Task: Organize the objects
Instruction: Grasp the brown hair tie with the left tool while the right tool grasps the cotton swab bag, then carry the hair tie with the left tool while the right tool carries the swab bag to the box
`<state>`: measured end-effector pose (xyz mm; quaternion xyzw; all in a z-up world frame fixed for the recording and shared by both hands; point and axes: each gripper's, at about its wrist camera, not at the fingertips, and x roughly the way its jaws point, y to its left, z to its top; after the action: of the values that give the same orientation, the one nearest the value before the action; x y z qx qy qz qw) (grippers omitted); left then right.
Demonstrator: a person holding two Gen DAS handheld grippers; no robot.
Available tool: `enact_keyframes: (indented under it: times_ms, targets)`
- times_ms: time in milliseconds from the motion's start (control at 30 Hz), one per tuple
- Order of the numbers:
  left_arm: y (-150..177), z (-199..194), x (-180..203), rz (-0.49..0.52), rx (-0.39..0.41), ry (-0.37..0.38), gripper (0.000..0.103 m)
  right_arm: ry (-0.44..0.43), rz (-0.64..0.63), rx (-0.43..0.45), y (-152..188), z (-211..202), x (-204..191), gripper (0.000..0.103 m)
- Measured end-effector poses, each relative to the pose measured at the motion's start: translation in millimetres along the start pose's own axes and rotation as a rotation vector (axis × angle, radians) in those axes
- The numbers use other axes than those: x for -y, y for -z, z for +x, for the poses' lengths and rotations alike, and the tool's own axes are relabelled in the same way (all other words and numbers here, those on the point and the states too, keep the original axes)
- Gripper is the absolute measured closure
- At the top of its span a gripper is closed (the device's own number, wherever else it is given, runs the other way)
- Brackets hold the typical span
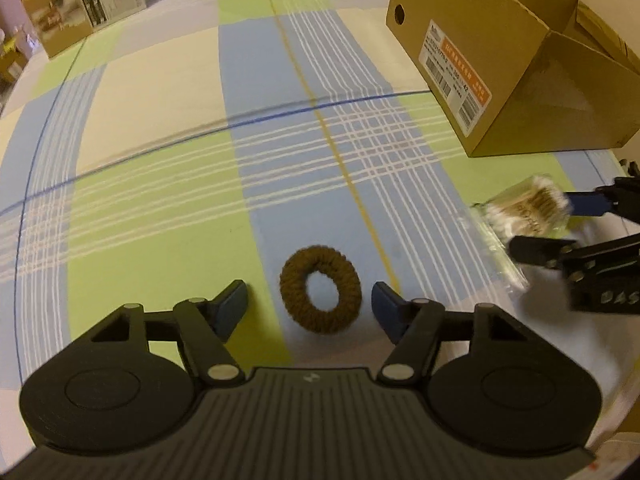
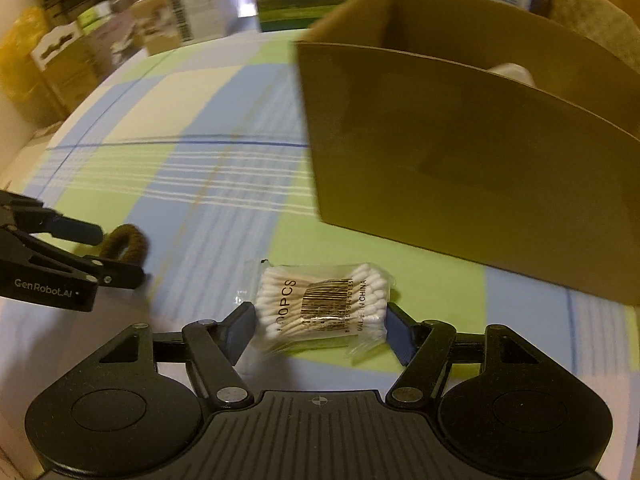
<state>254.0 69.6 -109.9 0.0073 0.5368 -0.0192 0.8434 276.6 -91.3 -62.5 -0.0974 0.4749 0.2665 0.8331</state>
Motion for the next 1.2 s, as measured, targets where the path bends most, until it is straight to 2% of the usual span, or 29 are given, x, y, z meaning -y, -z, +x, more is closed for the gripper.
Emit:
enact_keyframes:
  times_ms: [100,167,333,533,600,667,733,1200]
  targets:
    - [-1.5,0.2,2.4,0.013,0.017,-0.003,0.055,-0.006,0.062,0.009,2.0,-6.2,14.2,0.032]
    - [-1.7,-0.5,3.8,0.015,0.024,0.0,0.066,-0.018,0.086,0.027,1.8,-10.8,19.0,0.024]
    - [1.3,-3.3,5.7,0.011,0.02,-0.004,0.076,-0.031,0.048,0.039,0.2,-14.0,14.6,0.02]
    - [8.4,-8.1,2.4,-0.03,0.0,-0.02,0.079,0.02,-0.019,0.011,2.7,0.1,2.5,0.02]
    - [11.1,-9.5,2.3,-0.04,-0.005,-0.025,0.08,0.036,-0.047,0.007,5.3,4.9,-2.3,0.024]
    - [13.5,-11.1,2.8,-0.048,-0.007,-0.027,0.082,0.032,-0.091,0.024,8.4,4.6,-6.5,0.034]
    - [15.4,-12.4,3.9,-0.054,-0.008,-0.03,0.082,0.026,-0.096,0.022,8.4,4.0,-5.9,0.036]
    - [11.2,-30.2,27.8,-0.031,0.028,-0.015,0.084,-0.01,-0.069,0.046,15.3,-19.9,5.5,0.037]
